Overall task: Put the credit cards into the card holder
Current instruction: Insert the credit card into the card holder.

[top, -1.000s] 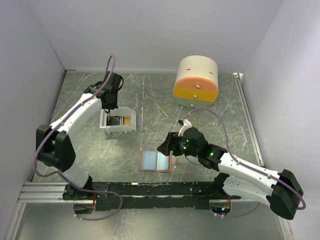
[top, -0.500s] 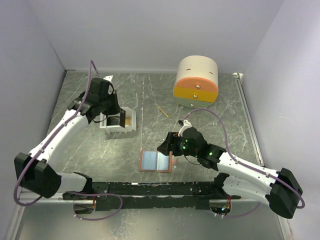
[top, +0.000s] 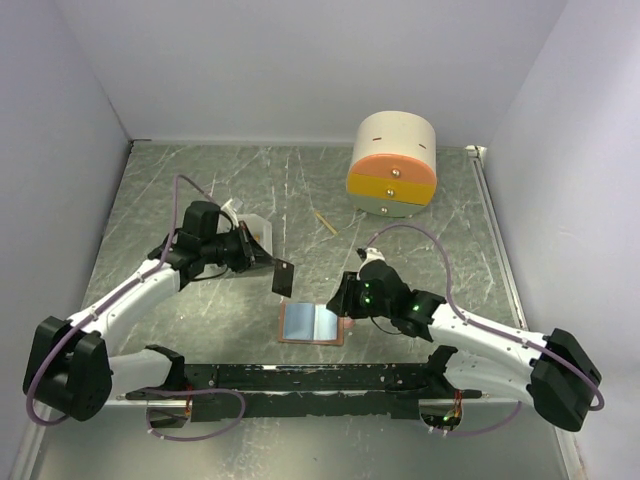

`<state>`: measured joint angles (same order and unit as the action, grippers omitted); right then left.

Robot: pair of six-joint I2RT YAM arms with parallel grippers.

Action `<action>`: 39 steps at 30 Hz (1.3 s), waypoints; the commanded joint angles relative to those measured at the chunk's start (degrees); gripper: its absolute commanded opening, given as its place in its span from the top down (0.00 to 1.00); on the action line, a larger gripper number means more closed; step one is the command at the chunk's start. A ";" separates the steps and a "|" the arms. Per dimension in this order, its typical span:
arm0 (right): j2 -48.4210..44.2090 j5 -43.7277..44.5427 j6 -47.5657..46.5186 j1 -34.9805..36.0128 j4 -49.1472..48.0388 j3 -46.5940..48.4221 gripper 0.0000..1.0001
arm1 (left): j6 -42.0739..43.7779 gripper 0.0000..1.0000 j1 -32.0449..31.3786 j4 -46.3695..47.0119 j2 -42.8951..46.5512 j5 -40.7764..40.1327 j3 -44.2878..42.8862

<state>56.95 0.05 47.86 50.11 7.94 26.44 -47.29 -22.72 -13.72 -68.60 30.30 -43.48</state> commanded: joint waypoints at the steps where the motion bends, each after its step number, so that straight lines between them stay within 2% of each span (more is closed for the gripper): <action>1: 1.92 1.59 -0.64 0.20 2.04 0.16 0.67 | -6.77 0.93 -1.85 9.23 2.17 3.54 4.45; 8: 7.46 1.88 -2.33 0.21 3.88 2.29 0.74 | -10.84 0.93 -7.95 15.51 1.10 -0.66 11.06; 13: 11.29 2.17 -3.20 0.17 5.54 3.23 0.74 | -10.79 0.93 -11.52 17.36 -2.02 -3.67 12.16; 17: 12.45 2.14 -3.12 0.17 5.29 2.28 0.75 | -12.03 0.93 -13.25 22.29 -5.01 -3.71 13.94; 26: 12.57 1.84 -2.47 0.17 3.80 0.21 0.80 | -9.78 0.93 -15.11 20.63 -8.61 -7.40 13.55; 39: 11.64 2.05 -2.24 0.18 3.41 -0.49 0.83 | -9.78 0.93 -16.85 26.89 -14.67 -6.74 15.17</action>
<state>69.43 1.15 45.56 50.11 11.88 26.70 -58.08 -38.65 9.32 -82.02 24.16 -28.51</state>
